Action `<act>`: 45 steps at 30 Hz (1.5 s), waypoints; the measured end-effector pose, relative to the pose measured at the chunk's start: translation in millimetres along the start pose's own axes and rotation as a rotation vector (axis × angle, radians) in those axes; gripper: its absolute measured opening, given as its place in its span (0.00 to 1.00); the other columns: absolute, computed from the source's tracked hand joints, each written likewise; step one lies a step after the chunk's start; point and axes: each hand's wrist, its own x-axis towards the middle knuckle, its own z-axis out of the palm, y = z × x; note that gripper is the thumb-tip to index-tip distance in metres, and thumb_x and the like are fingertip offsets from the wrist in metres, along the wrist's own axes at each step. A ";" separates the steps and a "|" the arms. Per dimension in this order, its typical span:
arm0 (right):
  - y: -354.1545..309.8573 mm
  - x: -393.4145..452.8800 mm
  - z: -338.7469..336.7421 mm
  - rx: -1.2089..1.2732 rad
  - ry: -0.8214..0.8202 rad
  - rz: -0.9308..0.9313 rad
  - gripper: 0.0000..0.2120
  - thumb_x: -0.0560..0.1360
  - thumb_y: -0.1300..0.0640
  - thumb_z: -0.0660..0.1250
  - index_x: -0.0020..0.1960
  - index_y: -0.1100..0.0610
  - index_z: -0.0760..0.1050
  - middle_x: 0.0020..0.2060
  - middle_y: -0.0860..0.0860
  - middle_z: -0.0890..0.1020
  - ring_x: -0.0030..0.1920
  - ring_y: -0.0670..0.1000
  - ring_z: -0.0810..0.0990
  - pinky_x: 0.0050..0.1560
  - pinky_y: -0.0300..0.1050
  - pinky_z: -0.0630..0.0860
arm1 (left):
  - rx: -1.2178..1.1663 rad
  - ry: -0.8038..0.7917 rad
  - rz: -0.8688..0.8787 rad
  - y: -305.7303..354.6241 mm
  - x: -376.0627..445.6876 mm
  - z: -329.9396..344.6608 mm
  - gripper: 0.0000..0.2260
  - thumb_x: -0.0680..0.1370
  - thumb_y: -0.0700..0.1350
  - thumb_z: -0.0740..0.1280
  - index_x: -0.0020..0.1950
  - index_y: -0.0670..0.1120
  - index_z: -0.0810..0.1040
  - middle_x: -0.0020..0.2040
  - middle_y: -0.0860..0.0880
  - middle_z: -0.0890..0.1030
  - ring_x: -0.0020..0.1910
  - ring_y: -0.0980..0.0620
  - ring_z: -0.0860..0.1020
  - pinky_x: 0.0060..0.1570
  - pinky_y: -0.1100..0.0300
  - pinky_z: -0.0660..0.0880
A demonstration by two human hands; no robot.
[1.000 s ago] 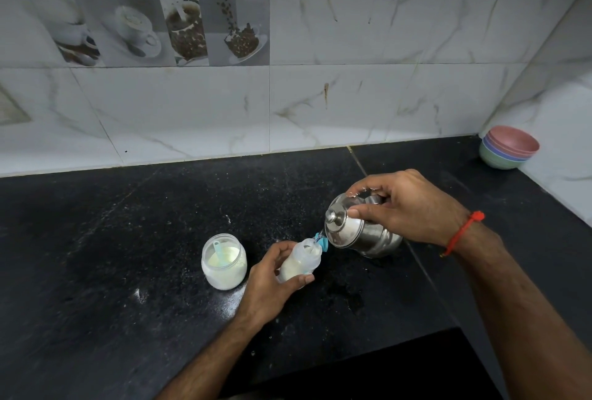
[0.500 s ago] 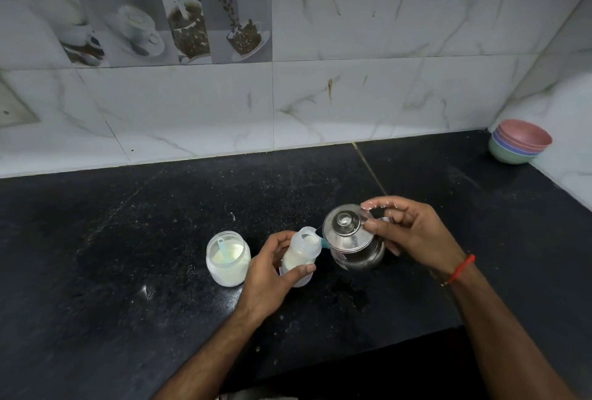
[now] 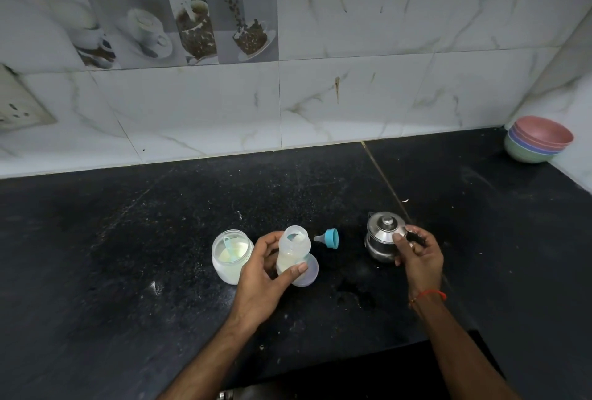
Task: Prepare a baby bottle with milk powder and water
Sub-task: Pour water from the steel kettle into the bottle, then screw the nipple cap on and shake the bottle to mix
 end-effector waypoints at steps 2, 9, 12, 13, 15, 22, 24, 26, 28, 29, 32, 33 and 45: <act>9.8 -1.0 -0.8 0.012 0.008 0.020 0.12 0.76 0.65 0.74 0.50 0.50 0.78 0.35 0.51 0.85 0.25 0.46 0.76 0.30 0.41 0.75 | 0.000 0.008 -0.004 0.2 -2.1 -0.5 0.27 0.70 0.44 0.81 0.66 0.52 0.75 0.63 0.54 0.84 0.61 0.51 0.84 0.61 0.43 0.81; 24.7 -11.0 -12.0 -0.307 0.147 -0.120 0.13 0.81 0.43 0.66 0.55 0.51 0.81 0.50 0.58 0.81 0.44 0.46 0.79 0.48 0.49 0.79 | -0.003 0.024 -0.022 3.1 -8.5 0.0 0.28 0.68 0.47 0.81 0.65 0.53 0.76 0.62 0.57 0.84 0.62 0.53 0.84 0.61 0.47 0.81; -0.5 -13.6 -6.5 -0.434 0.231 -0.367 0.24 0.80 0.43 0.62 0.45 0.63 0.83 0.49 0.60 0.78 0.45 0.38 0.73 0.52 0.24 0.67 | -0.013 0.043 -0.041 1.8 -13.4 -1.9 0.28 0.68 0.46 0.81 0.65 0.52 0.76 0.62 0.56 0.84 0.61 0.52 0.84 0.62 0.43 0.81; -8.9 -13.3 1.4 -0.453 0.192 -0.425 0.24 0.79 0.44 0.63 0.42 0.66 0.82 0.49 0.60 0.76 0.44 0.38 0.72 0.50 0.22 0.67 | -0.012 0.044 -0.045 1.1 -15.2 -2.7 0.28 0.68 0.46 0.82 0.65 0.51 0.76 0.62 0.56 0.84 0.61 0.52 0.84 0.62 0.42 0.80; -25.1 -8.3 25.5 -0.508 0.065 -0.536 0.20 0.77 0.49 0.66 0.40 0.66 0.82 0.53 0.61 0.75 0.47 0.38 0.71 0.53 0.29 0.71 | -0.006 0.047 -0.042 0.5 -18.4 -4.1 0.28 0.67 0.46 0.82 0.65 0.51 0.76 0.62 0.56 0.84 0.61 0.53 0.84 0.62 0.41 0.80; -64.9 31.5 113.3 -1.369 -0.430 -0.398 0.45 0.74 0.67 0.68 0.80 0.34 0.55 0.82 0.54 0.46 0.74 0.64 0.56 0.70 0.61 0.64 | -0.040 0.076 -0.027 3.6 -27.2 -9.7 0.27 0.66 0.45 0.81 0.63 0.51 0.77 0.61 0.57 0.85 0.59 0.53 0.85 0.61 0.44 0.81; -56.4 37.6 130.6 -1.320 -0.551 -0.495 0.20 0.79 0.55 0.69 0.70 0.47 0.76 0.75 0.54 0.67 0.73 0.62 0.65 0.70 0.58 0.68 | -0.045 0.087 -0.014 4.6 -29.2 -12.2 0.27 0.66 0.46 0.81 0.63 0.52 0.77 0.60 0.57 0.85 0.59 0.52 0.85 0.60 0.44 0.81; -43.0 36.0 145.6 -1.270 -0.646 -0.452 0.11 0.78 0.62 0.68 0.59 0.56 0.83 0.65 0.57 0.76 0.68 0.61 0.74 0.67 0.56 0.74 | -0.051 0.102 -0.015 5.2 -29.6 -13.9 0.27 0.67 0.45 0.82 0.63 0.53 0.77 0.60 0.57 0.85 0.59 0.52 0.85 0.60 0.44 0.81; -21.1 31.5 154.7 -1.386 -0.787 -0.277 0.22 0.76 0.61 0.70 0.70 0.55 0.75 0.69 0.59 0.71 0.70 0.62 0.71 0.69 0.57 0.73 | -0.054 0.107 -0.013 3.8 -29.2 -15.9 0.26 0.68 0.44 0.83 0.62 0.55 0.78 0.61 0.56 0.84 0.59 0.51 0.85 0.60 0.44 0.82; -12.1 27.7 155.8 -1.509 -0.848 -0.204 0.28 0.76 0.57 0.72 0.75 0.54 0.70 0.72 0.60 0.67 0.72 0.64 0.68 0.71 0.57 0.72 | -0.054 0.111 -0.011 3.6 -28.8 -17.3 0.26 0.68 0.43 0.83 0.61 0.56 0.78 0.61 0.56 0.84 0.59 0.51 0.85 0.59 0.46 0.82; 10.5 23.3 151.4 -1.686 -0.878 -0.177 0.24 0.78 0.57 0.69 0.72 0.57 0.70 0.72 0.62 0.67 0.71 0.65 0.70 0.70 0.57 0.73 | -0.060 0.125 -0.001 4.8 -27.8 -22.4 0.25 0.69 0.41 0.82 0.61 0.56 0.78 0.60 0.57 0.85 0.59 0.52 0.85 0.57 0.52 0.82; 14.6 21.9 149.2 -1.664 -0.853 -0.173 0.20 0.79 0.60 0.67 0.70 0.58 0.72 0.71 0.62 0.69 0.69 0.65 0.73 0.69 0.57 0.74 | -0.062 0.128 0.002 5.5 -27.1 -24.3 0.25 0.69 0.40 0.82 0.61 0.55 0.78 0.60 0.57 0.85 0.59 0.51 0.85 0.56 0.53 0.82; -98.2 -81.8 128.6 0.113 -0.807 0.164 0.19 0.72 0.60 0.74 0.62 0.60 0.80 0.57 0.56 0.87 0.58 0.52 0.86 0.60 0.45 0.82 | -0.035 0.102 0.018 7.0 -17.5 -18.7 0.25 0.70 0.40 0.81 0.64 0.52 0.79 0.60 0.56 0.85 0.57 0.52 0.85 0.57 0.48 0.83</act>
